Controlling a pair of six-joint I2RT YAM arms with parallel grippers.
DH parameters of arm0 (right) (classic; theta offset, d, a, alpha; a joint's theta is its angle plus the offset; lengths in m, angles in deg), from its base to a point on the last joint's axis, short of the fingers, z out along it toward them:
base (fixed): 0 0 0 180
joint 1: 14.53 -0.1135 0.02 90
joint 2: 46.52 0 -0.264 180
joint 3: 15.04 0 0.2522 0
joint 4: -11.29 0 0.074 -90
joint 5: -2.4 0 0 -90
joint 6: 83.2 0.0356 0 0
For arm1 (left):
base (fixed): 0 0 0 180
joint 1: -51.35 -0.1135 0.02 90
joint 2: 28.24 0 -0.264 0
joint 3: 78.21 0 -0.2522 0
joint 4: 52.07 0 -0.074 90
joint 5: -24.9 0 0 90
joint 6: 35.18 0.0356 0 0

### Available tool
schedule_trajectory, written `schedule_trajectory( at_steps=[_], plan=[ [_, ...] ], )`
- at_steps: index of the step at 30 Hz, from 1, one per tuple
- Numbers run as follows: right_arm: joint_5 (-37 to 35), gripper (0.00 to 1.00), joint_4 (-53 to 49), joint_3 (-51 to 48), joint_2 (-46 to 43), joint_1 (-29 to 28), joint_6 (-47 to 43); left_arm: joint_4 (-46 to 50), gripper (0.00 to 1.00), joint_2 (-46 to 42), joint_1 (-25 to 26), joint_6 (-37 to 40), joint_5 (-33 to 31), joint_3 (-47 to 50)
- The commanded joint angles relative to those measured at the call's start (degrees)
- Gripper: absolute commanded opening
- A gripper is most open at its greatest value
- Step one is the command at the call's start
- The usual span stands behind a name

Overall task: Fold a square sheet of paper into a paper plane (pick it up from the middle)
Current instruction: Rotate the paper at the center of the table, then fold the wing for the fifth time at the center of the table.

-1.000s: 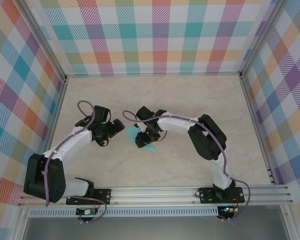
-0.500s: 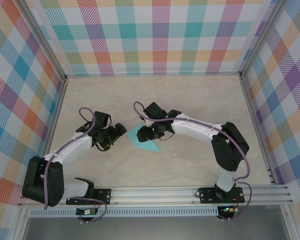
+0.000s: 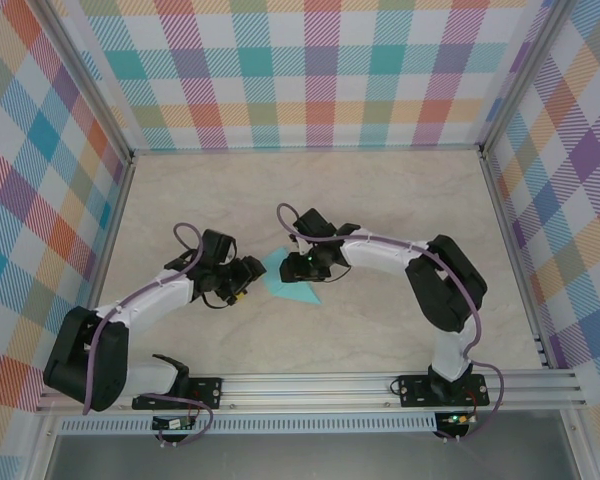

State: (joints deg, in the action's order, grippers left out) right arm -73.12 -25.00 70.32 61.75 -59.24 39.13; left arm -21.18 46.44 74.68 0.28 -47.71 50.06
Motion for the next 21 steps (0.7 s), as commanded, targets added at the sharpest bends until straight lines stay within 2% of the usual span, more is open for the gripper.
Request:
schedule_trajectory(
  at_steps=[1, 7, 15, 21],
  plan=[
    [3.28, 0.47, 1.43, -0.93, 2.16, 1.17, 0.76, -3.01, 0.65, 1.65, 1.59, -1.43, 2.16, 0.36],
    [4.86, 0.45, 2.13, -1.91, 3.42, 2.86, 1.95, -5.33, 0.56, 4.19, 3.87, -2.44, 3.26, 0.25],
    [10.35, 0.44, 5.41, -4.47, 4.66, 5.39, 4.76, -10.81, 0.44, 7.56, 5.91, -5.12, 5.12, 1.06],
    [13.08, 0.43, 7.56, -6.09, 4.73, 7.08, 6.48, -11.05, 0.4, 9.08, 6.72, -6.14, 3.84, 0.97]
  ],
)
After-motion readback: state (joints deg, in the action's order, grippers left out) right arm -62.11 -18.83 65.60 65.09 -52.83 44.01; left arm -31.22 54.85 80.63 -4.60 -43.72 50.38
